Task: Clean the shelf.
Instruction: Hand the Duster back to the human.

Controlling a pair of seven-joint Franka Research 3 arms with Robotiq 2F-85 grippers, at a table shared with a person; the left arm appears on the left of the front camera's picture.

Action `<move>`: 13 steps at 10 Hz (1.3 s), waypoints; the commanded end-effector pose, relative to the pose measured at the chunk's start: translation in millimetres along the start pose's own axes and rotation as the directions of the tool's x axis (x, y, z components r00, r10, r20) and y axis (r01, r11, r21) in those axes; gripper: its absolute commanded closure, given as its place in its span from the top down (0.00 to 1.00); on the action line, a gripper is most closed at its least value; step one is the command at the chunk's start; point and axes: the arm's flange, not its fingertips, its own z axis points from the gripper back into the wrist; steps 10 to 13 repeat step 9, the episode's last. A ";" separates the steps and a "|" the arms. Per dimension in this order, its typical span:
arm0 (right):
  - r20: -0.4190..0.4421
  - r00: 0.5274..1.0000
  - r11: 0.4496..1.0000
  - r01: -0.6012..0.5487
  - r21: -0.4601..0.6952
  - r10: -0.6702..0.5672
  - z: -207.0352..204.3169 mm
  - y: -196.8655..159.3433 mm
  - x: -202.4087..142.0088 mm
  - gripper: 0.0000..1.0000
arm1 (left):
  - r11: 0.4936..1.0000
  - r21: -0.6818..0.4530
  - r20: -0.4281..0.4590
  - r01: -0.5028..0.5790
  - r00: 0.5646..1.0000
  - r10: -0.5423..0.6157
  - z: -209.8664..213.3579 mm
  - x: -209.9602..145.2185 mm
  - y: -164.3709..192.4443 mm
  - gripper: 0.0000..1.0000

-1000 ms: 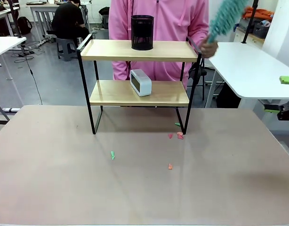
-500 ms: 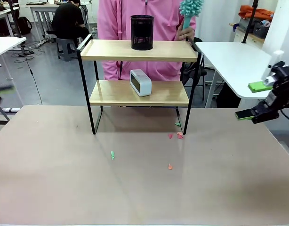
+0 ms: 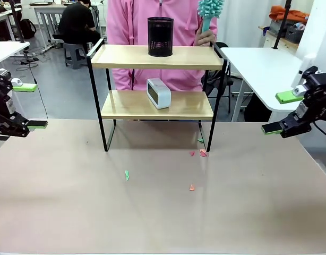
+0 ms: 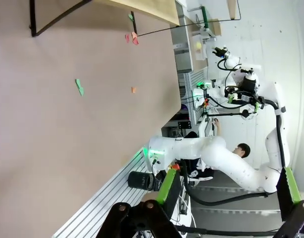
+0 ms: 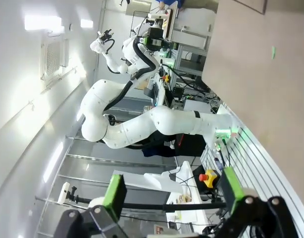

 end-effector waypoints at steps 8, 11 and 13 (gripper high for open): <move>-0.006 1.000 1.000 0.001 0.004 -0.001 -1.0 0.3 -0.4 1.00 | 1.000 -0.028 -0.018 0.006 1.000 -0.006 3.6 -5.8 -5.7 1.00; -0.006 1.000 1.000 0.001 0.004 -0.001 -1.0 0.3 -0.4 1.00 | 1.000 -0.028 -0.018 0.006 1.000 -0.006 3.6 -5.8 -5.7 1.00; -0.006 1.000 1.000 0.001 0.004 -0.001 -1.0 0.3 -0.4 1.00 | 1.000 -0.028 -0.018 0.006 1.000 -0.006 3.6 -5.8 -5.7 1.00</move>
